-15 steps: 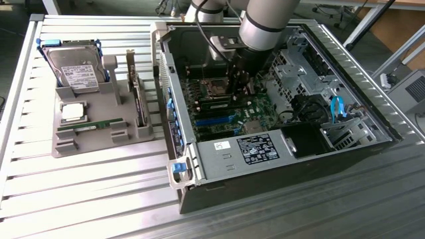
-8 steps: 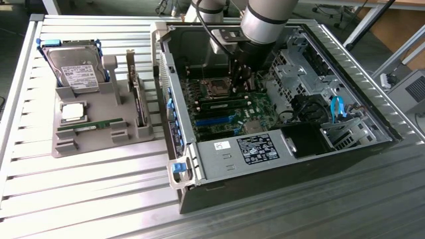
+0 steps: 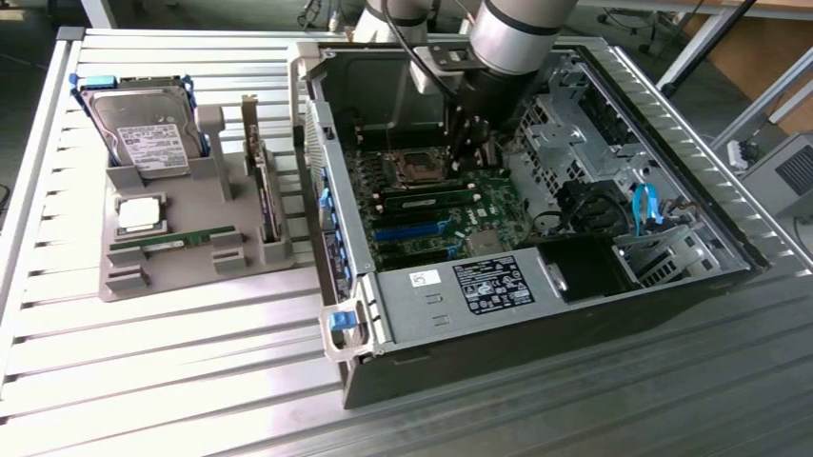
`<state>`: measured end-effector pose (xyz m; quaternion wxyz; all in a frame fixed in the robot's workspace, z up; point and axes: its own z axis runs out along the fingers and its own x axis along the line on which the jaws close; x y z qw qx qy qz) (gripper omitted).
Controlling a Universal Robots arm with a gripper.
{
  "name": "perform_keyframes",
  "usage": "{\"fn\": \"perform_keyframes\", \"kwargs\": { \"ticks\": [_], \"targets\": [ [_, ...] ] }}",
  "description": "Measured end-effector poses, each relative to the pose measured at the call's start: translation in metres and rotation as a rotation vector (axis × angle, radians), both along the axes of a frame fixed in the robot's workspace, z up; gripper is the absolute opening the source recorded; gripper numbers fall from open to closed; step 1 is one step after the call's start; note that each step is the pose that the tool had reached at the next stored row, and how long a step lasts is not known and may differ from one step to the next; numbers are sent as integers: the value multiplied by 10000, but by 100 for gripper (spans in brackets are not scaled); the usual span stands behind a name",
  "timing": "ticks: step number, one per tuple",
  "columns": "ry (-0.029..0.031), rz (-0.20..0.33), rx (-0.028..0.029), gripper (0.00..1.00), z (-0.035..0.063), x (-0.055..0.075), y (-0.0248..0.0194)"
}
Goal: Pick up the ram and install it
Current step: 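Insert the ram into the slot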
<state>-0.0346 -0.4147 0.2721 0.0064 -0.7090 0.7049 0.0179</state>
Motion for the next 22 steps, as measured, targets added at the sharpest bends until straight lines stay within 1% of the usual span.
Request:
{"fn": "perform_keyframes", "kwargs": {
  "ticks": [9, 12, 15, 18, 22],
  "targets": [
    [162, 0, -1, 9, 0, 373, 0],
    [205, 0, 0, 9, 0, 479, 0],
    [229, 0, 1, 9, 8, 582, 0],
    [244, 0, 2, 9, 45, 662, 0],
    [272, 0, -2, 9, 55, 740, 1]
  ]
}}
